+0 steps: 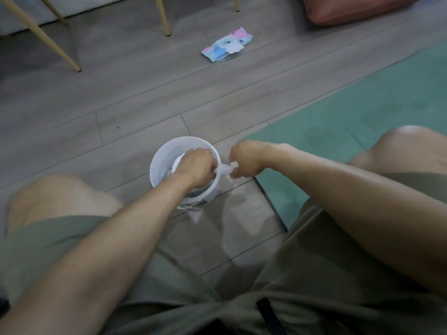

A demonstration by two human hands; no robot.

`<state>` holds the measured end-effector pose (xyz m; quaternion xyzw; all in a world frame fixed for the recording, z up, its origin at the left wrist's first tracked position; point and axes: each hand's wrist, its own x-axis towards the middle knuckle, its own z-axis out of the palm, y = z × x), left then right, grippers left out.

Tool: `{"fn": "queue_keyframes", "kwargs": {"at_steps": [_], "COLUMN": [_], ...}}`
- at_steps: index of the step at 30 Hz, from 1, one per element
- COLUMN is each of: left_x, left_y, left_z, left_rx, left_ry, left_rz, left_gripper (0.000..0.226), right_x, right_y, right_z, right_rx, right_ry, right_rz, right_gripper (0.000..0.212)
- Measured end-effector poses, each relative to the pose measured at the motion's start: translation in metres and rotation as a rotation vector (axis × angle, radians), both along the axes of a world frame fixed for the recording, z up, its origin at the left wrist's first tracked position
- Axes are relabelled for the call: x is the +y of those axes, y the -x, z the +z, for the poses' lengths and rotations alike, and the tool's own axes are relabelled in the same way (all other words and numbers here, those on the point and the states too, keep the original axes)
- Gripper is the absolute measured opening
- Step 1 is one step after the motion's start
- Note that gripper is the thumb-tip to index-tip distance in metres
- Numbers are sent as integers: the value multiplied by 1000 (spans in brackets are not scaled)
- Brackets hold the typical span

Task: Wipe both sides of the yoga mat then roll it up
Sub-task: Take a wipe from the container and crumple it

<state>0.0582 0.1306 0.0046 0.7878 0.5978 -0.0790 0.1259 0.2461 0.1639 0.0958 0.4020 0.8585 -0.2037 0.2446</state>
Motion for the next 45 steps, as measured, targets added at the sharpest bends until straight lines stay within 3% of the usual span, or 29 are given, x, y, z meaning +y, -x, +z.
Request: {"fn": "queue_keyframes", "kwargs": {"at_steps": [2,5,11,15,16,19,20,23,28,33,38,41,45], "left_x": [0,2,7,7,6,4,3,4,-9,-11,-9,-7,-7], "left_y": [4,13,20,25,25,23,22,19,17,12,13,12,6], "left_z": [3,13,26,30,31,37,39,43,26,13,0,-3,-6], "left_rx": [5,-95,-347,-430,-450,-541,-569,-604,-467,-332,-275,-283,-231], "left_ry": [-24,-75,-93,-99,-96,-117,-131,-81,203,126,55,17,-82], "left_rz": [-28,90,287,369,373,367,358,345,255,305,329,330,246], "left_gripper": [14,17,16,13,14,13,12,8,6,22,42,23,13], "right_x": [4,16,25,30,31,23,18,18,20,3,-9,-17,-27], "right_y": [-5,-16,-27,-21,-19,-14,-11,-1,-8,-4,-19,-30,-40], "right_z": [3,14,17,15,16,18,17,11,25,26,39,39,37], "right_rx": [118,199,306,289,294,302,289,380,490,434,268,235,220], "right_ry": [-112,-209,-172,-210,-223,-145,-119,-167,-250,-86,-129,-129,-140], "right_rz": [4,-49,-113,-87,-88,-145,-149,-116,-147,-187,-50,-38,-14], "right_gripper": [26,22,33,26,30,73,76,30,29,28,21,31,16]}}
